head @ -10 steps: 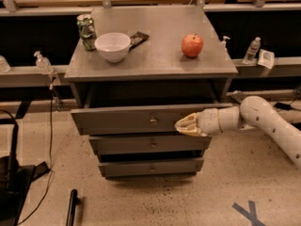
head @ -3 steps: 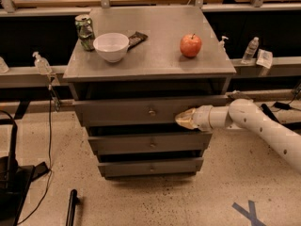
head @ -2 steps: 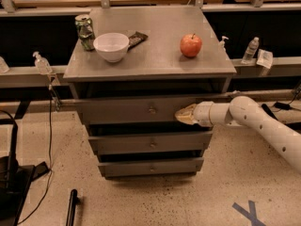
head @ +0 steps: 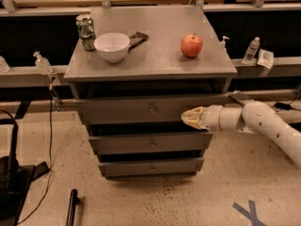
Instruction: Close top drawer
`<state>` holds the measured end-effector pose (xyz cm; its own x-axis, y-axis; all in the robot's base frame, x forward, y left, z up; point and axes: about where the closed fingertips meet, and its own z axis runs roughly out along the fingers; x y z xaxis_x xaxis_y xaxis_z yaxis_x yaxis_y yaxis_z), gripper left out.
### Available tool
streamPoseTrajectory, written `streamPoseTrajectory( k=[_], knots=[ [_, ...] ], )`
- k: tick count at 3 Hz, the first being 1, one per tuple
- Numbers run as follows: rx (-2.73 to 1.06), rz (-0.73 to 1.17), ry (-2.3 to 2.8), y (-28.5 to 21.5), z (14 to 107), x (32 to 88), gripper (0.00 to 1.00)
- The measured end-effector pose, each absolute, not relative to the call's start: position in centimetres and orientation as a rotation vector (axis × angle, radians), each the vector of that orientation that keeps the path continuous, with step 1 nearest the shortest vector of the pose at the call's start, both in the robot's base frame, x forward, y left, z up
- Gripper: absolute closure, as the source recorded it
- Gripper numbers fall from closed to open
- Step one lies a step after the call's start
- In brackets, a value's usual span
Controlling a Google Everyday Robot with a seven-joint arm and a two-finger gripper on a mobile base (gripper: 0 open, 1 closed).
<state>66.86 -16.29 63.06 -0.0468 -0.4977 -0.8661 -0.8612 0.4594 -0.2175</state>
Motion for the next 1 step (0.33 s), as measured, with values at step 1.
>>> streamPoseTrajectory(
  k=[1],
  knots=[
    [-1.210,0.478,1.676,-17.69,63.43,62.48,1.00]
  ],
)
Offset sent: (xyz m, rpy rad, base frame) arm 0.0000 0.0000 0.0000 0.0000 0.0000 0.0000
